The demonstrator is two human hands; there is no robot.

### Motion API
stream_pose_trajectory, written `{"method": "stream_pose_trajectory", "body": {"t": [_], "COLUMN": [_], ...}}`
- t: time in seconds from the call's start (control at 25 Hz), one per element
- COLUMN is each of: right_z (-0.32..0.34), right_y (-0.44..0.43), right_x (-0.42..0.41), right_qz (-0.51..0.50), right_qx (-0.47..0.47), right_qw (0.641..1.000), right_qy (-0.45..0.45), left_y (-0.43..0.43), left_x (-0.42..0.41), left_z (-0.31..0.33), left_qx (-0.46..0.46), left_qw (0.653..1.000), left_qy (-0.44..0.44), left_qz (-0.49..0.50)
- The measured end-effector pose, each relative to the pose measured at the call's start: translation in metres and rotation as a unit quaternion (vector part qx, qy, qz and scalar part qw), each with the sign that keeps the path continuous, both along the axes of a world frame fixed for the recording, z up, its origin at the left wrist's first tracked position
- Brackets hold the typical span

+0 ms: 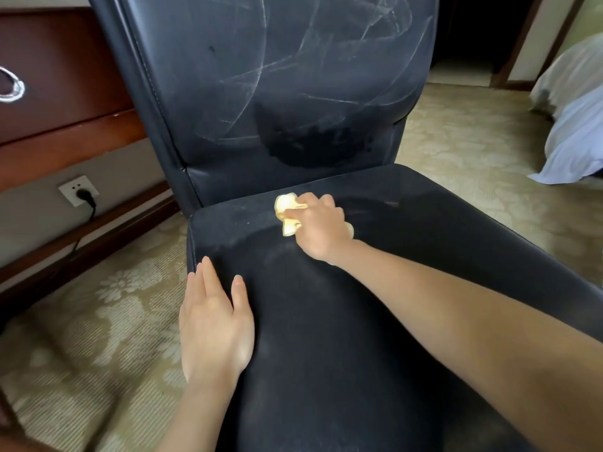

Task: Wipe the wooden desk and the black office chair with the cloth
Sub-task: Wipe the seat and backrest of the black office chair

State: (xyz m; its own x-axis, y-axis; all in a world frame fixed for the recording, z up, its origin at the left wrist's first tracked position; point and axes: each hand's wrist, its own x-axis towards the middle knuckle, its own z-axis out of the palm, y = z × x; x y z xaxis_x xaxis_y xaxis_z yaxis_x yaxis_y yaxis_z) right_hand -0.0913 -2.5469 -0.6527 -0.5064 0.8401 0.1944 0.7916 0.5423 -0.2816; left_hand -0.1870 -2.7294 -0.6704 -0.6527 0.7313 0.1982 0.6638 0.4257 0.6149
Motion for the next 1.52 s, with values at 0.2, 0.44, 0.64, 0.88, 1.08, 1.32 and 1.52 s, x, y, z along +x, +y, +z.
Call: {"method": "stream_pose_trajectory", "body": {"t": [0.2,0.44,0.64,0.88,1.08,1.32,1.52], "right_z": [0.002,0.004,0.013,0.016,0.016,0.019,0.015], "right_y": [-0.051,-0.056,-0.003,0.053,0.063,0.019,-0.041], "right_x": [0.001,0.091,0.157,0.168,0.111,0.011,-0.035], "right_qz": [0.197,0.275,0.050,-0.207,-0.293,-0.140,0.083], "right_qx": [0.053,0.049,0.061,0.015,-0.045,-0.095,-0.040], "right_qw": [0.979,0.960,0.993,0.969,0.954,0.985,0.993], "right_qy": [-0.023,-0.025,-0.091,-0.135,-0.040,-0.026,-0.077], "left_y": [-0.002,-0.004,-0.005,-0.005,-0.003,-0.003,-0.004], "left_x": [0.000,-0.004,-0.001,0.000,0.000,-0.001,0.000], "left_z": [0.000,0.002,0.001,0.002,0.001,0.001,0.002], "left_qx": [-0.010,-0.025,-0.036,-0.021,-0.010,-0.003,0.009], "left_qw": [1.000,1.000,0.999,1.000,1.000,1.000,1.000], "left_qy": [-0.011,-0.003,0.002,-0.001,0.003,-0.002,-0.025], "left_qz": [0.003,-0.001,-0.006,-0.005,0.003,0.004,0.008]}}
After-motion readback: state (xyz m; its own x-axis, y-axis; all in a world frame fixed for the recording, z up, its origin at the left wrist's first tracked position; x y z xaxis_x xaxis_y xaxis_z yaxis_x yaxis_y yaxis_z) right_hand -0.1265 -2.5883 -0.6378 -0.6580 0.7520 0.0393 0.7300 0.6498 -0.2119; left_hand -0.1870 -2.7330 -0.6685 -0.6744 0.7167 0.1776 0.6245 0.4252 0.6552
